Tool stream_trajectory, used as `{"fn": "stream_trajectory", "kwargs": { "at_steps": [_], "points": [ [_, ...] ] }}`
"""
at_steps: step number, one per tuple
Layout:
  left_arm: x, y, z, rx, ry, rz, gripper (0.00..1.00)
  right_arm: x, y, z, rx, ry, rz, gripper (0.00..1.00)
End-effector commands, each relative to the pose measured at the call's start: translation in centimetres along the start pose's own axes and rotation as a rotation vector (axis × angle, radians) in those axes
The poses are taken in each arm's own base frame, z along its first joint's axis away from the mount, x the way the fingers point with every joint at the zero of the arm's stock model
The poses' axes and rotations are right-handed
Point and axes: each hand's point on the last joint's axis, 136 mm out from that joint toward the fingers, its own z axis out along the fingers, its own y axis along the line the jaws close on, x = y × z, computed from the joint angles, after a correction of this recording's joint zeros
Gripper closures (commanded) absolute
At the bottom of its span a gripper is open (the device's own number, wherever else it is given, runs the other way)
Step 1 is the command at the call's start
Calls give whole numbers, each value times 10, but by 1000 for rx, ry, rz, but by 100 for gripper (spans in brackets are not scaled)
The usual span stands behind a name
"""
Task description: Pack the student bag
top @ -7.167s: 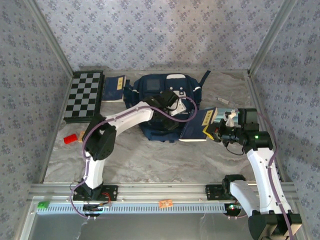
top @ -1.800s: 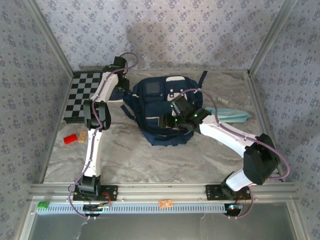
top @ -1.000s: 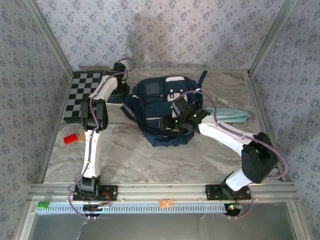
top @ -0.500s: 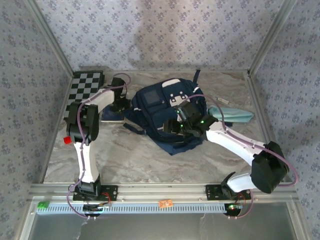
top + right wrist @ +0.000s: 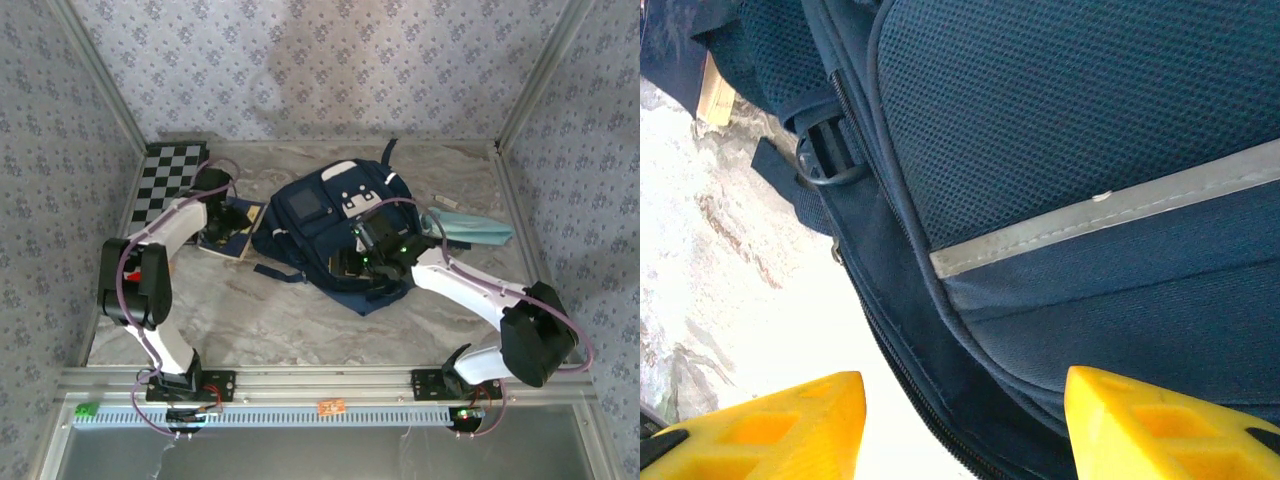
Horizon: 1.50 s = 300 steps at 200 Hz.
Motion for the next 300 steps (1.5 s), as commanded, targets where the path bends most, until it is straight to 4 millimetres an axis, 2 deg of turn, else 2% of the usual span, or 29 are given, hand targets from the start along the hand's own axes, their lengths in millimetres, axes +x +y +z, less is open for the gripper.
{"fn": "stream_trajectory", "kwargs": {
  "at_steps": [1, 27, 49, 69, 101, 123, 141, 157, 173, 208, 246, 300],
  "points": [
    [-14, 6, -1, -23, 3, 100, 28, 8, 4, 6, -7, 15, -18, 44],
    [-44, 2, 5, -80, -75, 189, 25, 10, 5, 7, -2, 15, -13, 44],
    [-68, 2, 21, -133, -87, 219, 22, 9, 4, 6, 4, 12, -9, 44],
    [-77, -1, 32, -158, -60, 249, 19, 10, 2, 4, 16, 7, -8, 44],
    [-91, 6, 55, -204, -22, 238, 13, 9, -1, 5, 20, 7, 5, 44],
    [-89, 8, 64, -212, 6, 240, 9, 6, -3, 2, 31, 0, -1, 44],
    [-74, 11, 71, -199, 51, 225, 9, 5, -6, 2, 40, 1, -2, 44],
    [-57, 28, 74, -252, 89, 171, 11, 4, -9, 3, 44, 9, 3, 44],
    [-34, 35, 74, -225, 127, 110, 14, 4, -11, 4, 48, 10, 2, 44],
    [-4, 57, 59, -264, 116, 29, 22, 0, -10, 4, 37, 11, -1, 44],
    [26, 94, 40, -357, 93, -62, 28, 1, -14, 2, 57, 20, -24, 44],
    [75, 131, 15, -443, 104, -11, 32, 12, -3, 9, 45, 53, -60, 44]
  ]
}}
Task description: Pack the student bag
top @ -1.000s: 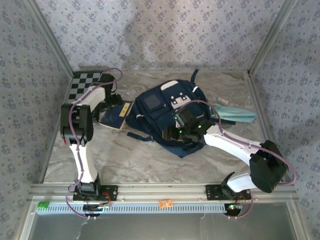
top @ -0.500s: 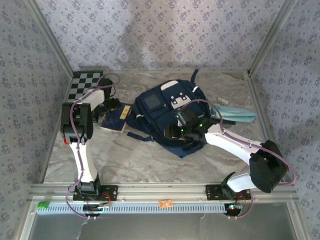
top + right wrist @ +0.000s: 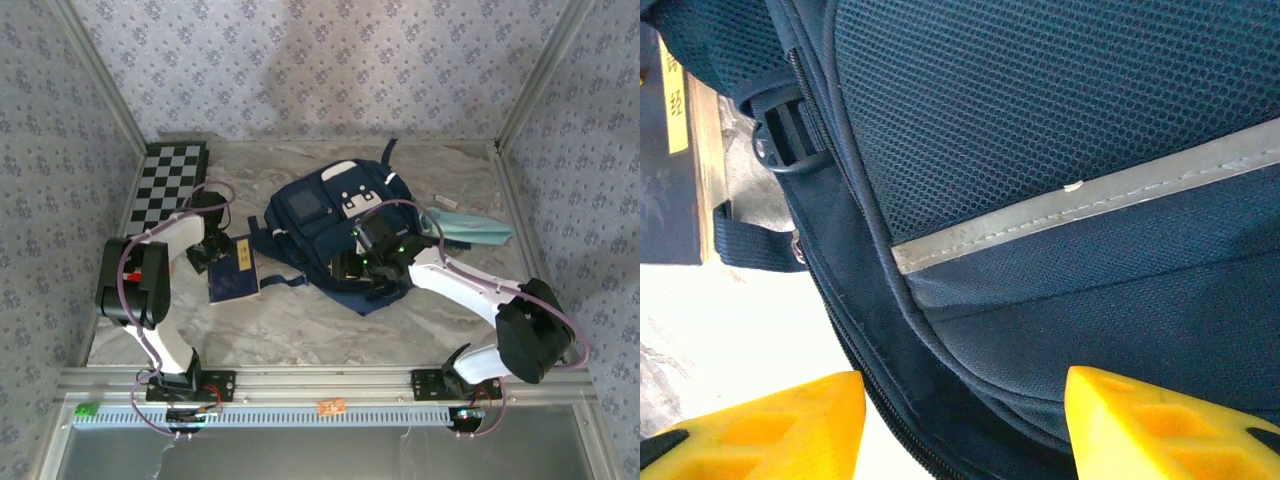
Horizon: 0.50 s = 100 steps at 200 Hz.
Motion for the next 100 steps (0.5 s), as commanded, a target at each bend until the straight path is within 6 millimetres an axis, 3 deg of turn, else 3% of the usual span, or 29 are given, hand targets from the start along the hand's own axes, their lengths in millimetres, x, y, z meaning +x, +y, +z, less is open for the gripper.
{"fn": "stream_trajectory", "kwargs": {
  "at_steps": [1, 34, 49, 64, 84, 89, 100],
  "points": [
    [45, 49, 1, -165, 100, 40, 32, 6, 9, 2, 1, 27, -45, 44],
    [76, 70, -5, -146, 95, 60, 33, 18, 31, 11, -1, 70, -77, 44],
    [82, 64, -9, -67, 93, 75, 34, 20, 51, 16, -48, 86, -74, 47],
    [80, 52, -17, 29, 75, 108, 33, 18, 77, 23, -102, 95, -57, 49],
    [71, 50, -33, 83, 55, 103, 32, 20, 100, 42, -97, 116, -77, 51],
    [70, 50, -37, 104, 54, 94, 31, 12, 116, 41, -125, 99, -84, 52],
    [70, 49, -44, 161, 62, 64, 30, 12, 138, 49, -163, 110, -102, 53]
  ]
}}
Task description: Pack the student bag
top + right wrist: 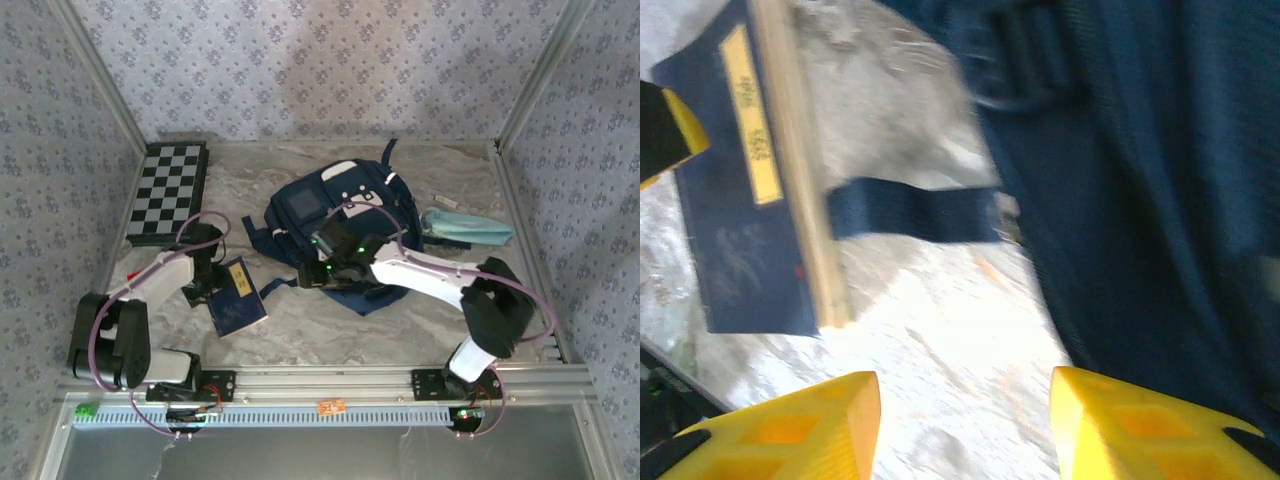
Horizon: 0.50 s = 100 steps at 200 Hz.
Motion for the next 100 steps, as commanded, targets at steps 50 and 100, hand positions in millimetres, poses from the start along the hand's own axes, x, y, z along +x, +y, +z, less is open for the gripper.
{"fn": "stream_trajectory", "kwargs": {
  "at_steps": [50, 100],
  "points": [
    [31, 10, -23, 191, 99, -114, 32, -9, 86, 59, -67, 88, -63, 61],
    [54, 15, -10, 225, 150, -152, 38, -14, 91, 104, -12, 132, -90, 64]
  ]
}}
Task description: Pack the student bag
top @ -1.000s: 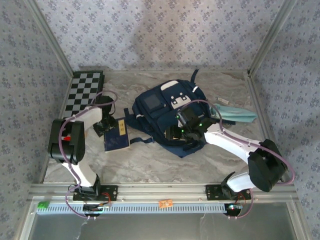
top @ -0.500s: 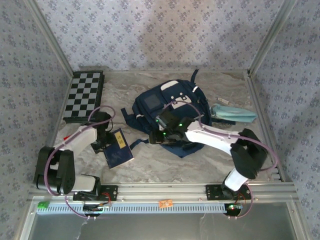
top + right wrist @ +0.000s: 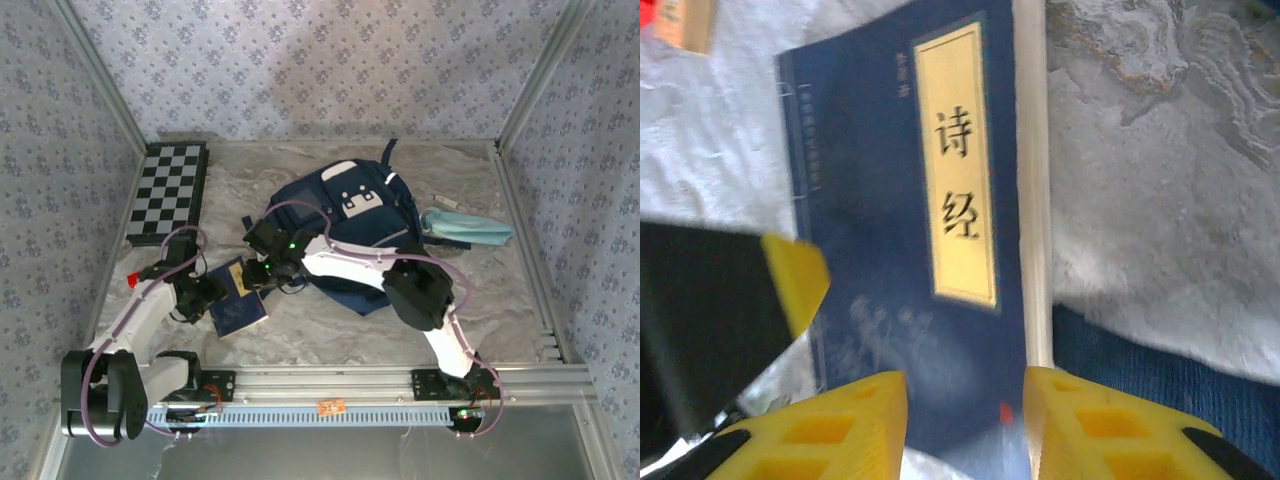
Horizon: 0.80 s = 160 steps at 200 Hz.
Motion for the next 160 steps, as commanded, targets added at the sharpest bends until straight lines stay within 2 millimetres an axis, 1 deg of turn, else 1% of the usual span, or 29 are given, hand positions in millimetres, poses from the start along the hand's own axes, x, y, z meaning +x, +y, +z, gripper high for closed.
{"fn": "stream_trajectory", "kwargs": {
  "at_steps": [1, 17, 34, 41, 65, 88, 91, 98, 110, 125, 134, 149, 160],
  "points": [
    [12, 2, 2, 33, 38, -33, 39, 0, -6, 14, 50, 41, 1, 64],
    [14, -4, 4, 61, 58, -34, 41, -2, -8, 24, 61, 49, 6, 61],
    [15, -3, 8, 53, 68, -45, 45, -7, -7, 31, 68, 54, -4, 59],
    [15, -3, 10, 54, 74, -46, 46, -4, -12, 33, 95, 73, -7, 59],
    [17, 0, 16, 34, 98, -42, 47, 0, -16, 44, 104, 101, -4, 55],
    [18, 3, 19, 14, 101, -45, 48, 4, -15, 50, 99, 122, -2, 54],
    [13, 0, 20, 30, 84, -42, 48, 4, -14, 50, 94, 122, -2, 54],
    [12, -1, 21, 31, 80, -44, 49, 5, -12, 51, 82, 128, -1, 53],
    [13, 0, 22, 23, 84, -43, 50, 6, -5, 51, 55, 140, -1, 53],
    [11, 6, 22, -5, 71, -50, 51, 6, 2, 45, 42, 146, -8, 53],
    [11, 8, 23, -14, 66, -49, 51, 6, 10, 39, 11, 153, -10, 53],
    [11, 10, 24, -26, 68, -51, 52, 2, 29, 28, -83, 146, -13, 53],
    [11, 12, 24, -36, 71, -50, 53, -1, 38, 16, -105, 132, -23, 53]
  ]
}}
